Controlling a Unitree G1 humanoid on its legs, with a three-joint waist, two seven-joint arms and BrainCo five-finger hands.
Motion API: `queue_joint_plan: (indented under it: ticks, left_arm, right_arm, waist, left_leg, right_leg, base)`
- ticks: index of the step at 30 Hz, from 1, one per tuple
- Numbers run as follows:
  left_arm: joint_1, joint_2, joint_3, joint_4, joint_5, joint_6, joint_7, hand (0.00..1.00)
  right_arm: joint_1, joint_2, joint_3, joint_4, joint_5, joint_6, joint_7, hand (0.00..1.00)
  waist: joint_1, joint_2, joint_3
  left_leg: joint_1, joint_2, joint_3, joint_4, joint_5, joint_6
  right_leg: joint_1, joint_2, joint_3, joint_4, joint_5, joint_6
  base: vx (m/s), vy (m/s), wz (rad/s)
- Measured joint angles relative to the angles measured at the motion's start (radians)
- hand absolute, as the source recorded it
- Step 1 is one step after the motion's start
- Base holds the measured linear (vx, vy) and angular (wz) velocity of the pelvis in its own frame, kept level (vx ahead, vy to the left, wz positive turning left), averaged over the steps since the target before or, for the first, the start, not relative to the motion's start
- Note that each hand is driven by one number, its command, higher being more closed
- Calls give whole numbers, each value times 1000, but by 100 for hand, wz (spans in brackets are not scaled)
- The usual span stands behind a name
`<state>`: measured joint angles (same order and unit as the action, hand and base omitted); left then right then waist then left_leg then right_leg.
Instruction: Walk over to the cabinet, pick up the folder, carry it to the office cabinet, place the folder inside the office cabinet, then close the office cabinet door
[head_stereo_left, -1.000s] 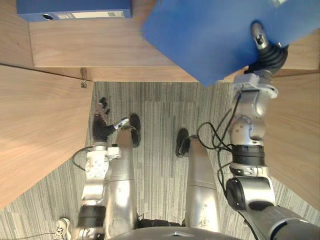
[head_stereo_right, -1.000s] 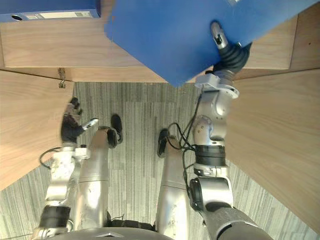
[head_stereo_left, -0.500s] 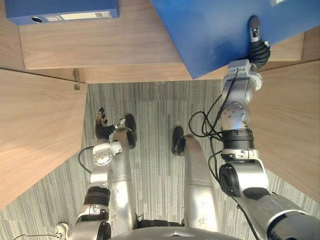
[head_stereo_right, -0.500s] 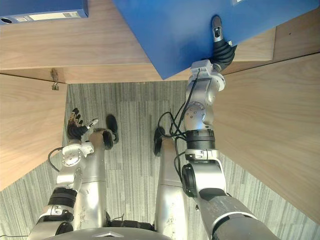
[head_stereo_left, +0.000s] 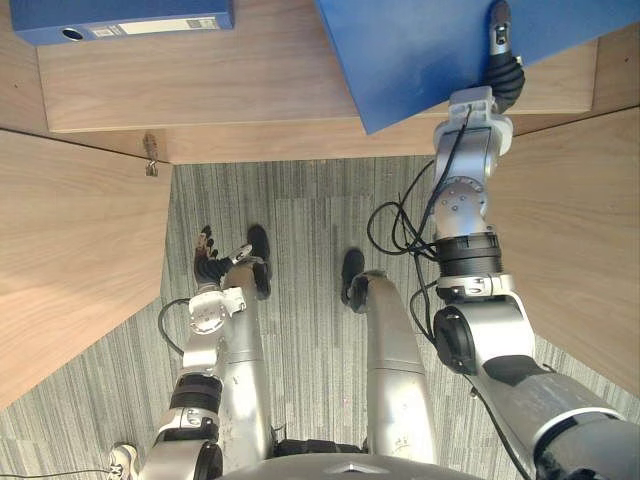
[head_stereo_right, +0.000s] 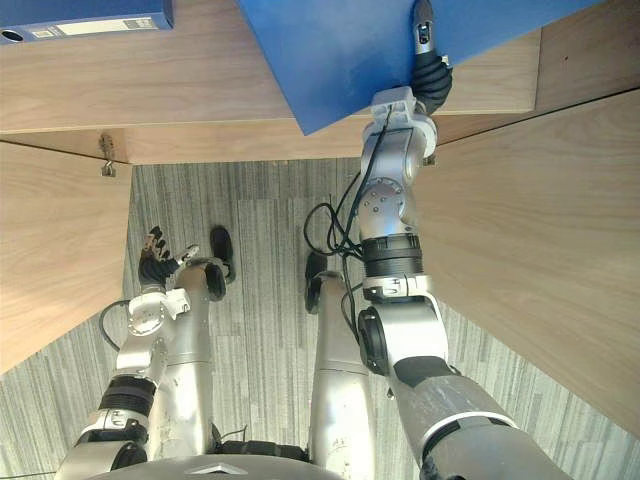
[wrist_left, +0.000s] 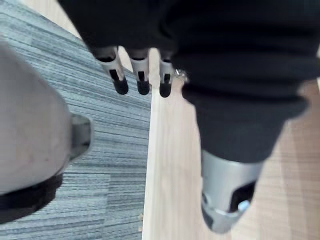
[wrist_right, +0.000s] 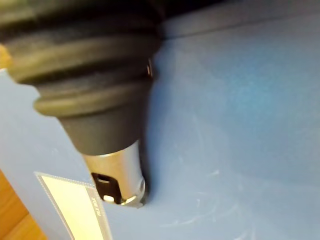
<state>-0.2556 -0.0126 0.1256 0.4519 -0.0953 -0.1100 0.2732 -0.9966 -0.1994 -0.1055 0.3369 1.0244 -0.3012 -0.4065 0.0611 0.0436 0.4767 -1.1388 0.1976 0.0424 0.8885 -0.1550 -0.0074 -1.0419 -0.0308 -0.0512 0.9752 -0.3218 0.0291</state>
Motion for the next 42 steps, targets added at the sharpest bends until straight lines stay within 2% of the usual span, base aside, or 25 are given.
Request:
queue_joint_plan:
  ticks: [8, 23, 24, 29, 42]
  left_arm:
    - [-1, 0, 12, 0, -31, 1, 8, 0]
    - [-29, -23, 30, 2, -78, 0, 48, 0]
    - [-29, -25, 30, 2, -78, 0, 50, 0]
    - [-29, -28, 30, 3, -78, 0, 55, 0]
    - [-29, -28, 28, 13, -78, 0, 56, 0]
  right_arm:
    - [-109, -5, 5, 82, 48, 0, -20, 100]
    - [-188, -4, -57, 159, 109, -13, -106, 100]
    - [-190, -3, -61, 159, 109, -18, -109, 0]
    - [-205, -3, -69, 159, 108, -48, -142, 0]
    - [-206, -9, -73, 155, 72, -44, -141, 0]
  waist:
    - [4, 0, 0]
    - [17, -1, 0]
    - [17, -1, 0]
    - [15, -1, 0]
    - [1, -1, 0]
  left_leg:
    - [-2, -7, -9, -77, 54, -7]
    - [-50, -17, -34, -129, 103, -20]
    - [-50, -17, -34, -135, 107, -20]
    - [-42, -27, -39, -179, 140, -25]
    - [-34, -28, -27, -211, 157, -20]
  right_leg:
    - [-7, -1, -20, -51, 37, -13]
    - [-54, -7, -55, -65, 49, -28]
    - [-54, -7, -57, -70, 51, -30]
    - [-55, -14, -72, -86, 60, -38]
    - [-53, -15, -65, -114, 82, -34]
  base:
    - [-37, -18, 5]
    - [-7, -2, 4]
    - [-26, -4, 6]
    - [-12, -13, 10]
    - [-1, -1, 1]
